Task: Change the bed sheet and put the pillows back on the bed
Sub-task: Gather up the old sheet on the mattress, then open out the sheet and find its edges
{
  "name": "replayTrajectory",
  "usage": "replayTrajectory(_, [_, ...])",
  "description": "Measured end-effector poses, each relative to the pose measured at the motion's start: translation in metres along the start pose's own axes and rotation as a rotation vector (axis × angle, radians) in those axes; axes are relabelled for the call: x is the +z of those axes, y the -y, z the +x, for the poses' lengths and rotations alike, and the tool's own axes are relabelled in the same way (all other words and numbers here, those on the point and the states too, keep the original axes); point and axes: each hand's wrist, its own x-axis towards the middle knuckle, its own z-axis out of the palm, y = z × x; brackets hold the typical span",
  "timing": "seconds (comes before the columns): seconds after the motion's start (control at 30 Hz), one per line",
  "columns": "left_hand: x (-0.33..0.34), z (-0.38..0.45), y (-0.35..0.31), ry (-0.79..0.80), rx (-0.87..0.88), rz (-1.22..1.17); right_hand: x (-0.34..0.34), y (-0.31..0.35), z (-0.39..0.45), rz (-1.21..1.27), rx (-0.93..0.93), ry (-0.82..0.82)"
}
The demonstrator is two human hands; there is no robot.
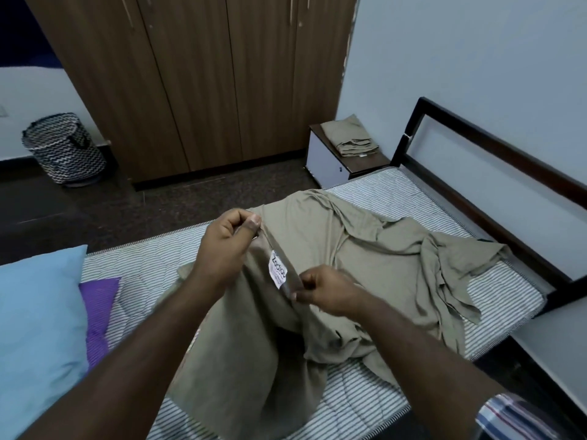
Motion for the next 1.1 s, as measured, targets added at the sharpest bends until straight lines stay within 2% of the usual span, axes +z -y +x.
replayTrajectory(0.1, [-0.006,0.009,0.004,-0.120,0.010,0.061,0.010,-0.018,-0.006,-0.166,0.052,-0.049])
replayTrajectory(0.17, [-0.017,0.014,0.011,-0.299,-0.033,0.111,0.003,-0.024,-0.005,0.002,0.078,-0.243])
replayTrajectory(0.2, [-0.021,0.015,0.012,-0.344,-0.043,0.141,-0.006,-0.022,-0.002,0.104,0.086,-0.368])
replayTrajectory(0.23, [-0.022,0.014,0.011,-0.318,-0.045,0.184,-0.017,-0.015,0.001,0.167,0.074,-0.447])
replayTrajectory(0.27, [-0.017,0.012,0.009,-0.210,-0.034,0.226,-0.028,-0.006,0.006,0.169,0.023,-0.454])
replayTrajectory(0.33, [0.003,0.008,0.001,0.153,-0.067,0.219,-0.040,0.024,0.013,0.169,-0.107,-0.332])
replayTrajectory(0.4, [0.024,0.011,-0.006,0.447,-0.133,0.188,-0.046,0.052,0.014,0.361,-0.157,-0.229])
replayTrajectory(0.47, [0.029,0.021,-0.007,0.502,-0.154,0.237,-0.057,0.065,0.013,0.502,-0.156,-0.209])
replayTrajectory(0.53, [0.024,0.029,-0.007,0.437,-0.133,0.280,-0.064,0.055,0.010,0.544,-0.159,-0.234])
replayTrajectory(0.63, [0.019,0.031,-0.013,0.258,-0.061,0.222,-0.056,0.020,-0.002,0.534,-0.123,-0.134])
replayTrajectory(0.73, [0.017,0.033,-0.021,0.147,-0.008,0.168,-0.032,-0.020,-0.012,0.213,-0.015,-0.120])
replayTrajectory(0.83, [0.014,0.034,-0.025,0.089,0.003,0.145,-0.026,-0.055,-0.013,-0.078,0.119,-0.305])
replayTrajectory(0.93, [-0.007,0.042,-0.015,-0.122,-0.059,0.198,-0.045,-0.061,-0.015,-0.072,0.195,-0.572])
replayTrajectory(1.0, [-0.032,0.052,0.003,-0.243,-0.140,0.435,-0.063,-0.044,-0.015,-0.001,0.155,-0.709])
replayTrajectory(1.07, [-0.039,0.048,0.009,-0.081,-0.176,0.729,-0.074,-0.008,-0.012,-0.014,0.042,-0.622])
replayTrajectory(1.1, [-0.031,0.045,0.009,0.052,-0.153,0.730,-0.075,0.012,-0.009,-0.015,-0.039,-0.503])
